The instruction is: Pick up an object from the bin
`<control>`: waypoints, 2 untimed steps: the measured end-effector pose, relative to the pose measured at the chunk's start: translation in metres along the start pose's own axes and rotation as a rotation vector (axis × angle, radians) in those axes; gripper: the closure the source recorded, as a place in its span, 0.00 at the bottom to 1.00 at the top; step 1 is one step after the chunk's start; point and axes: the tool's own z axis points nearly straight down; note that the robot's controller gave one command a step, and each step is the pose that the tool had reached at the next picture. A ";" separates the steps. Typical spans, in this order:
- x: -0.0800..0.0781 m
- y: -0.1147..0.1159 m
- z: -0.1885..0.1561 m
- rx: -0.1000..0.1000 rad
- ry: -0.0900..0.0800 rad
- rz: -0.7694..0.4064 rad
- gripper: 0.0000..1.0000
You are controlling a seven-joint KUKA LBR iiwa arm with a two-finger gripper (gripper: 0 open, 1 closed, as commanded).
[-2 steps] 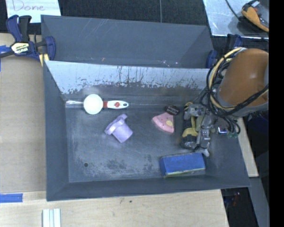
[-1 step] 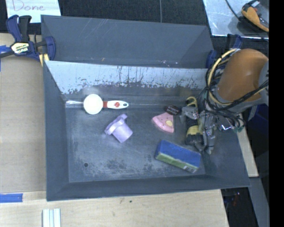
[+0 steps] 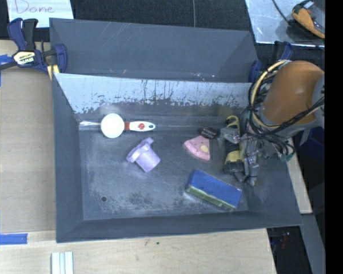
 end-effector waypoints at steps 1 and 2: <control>-0.035 -0.007 -0.001 -0.049 0.025 -0.379 0.00; -0.031 -0.006 -0.002 -0.034 0.014 -0.319 0.00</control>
Offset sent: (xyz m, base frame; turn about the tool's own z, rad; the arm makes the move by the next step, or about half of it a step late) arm 0.0311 -0.0063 0.0020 -0.3058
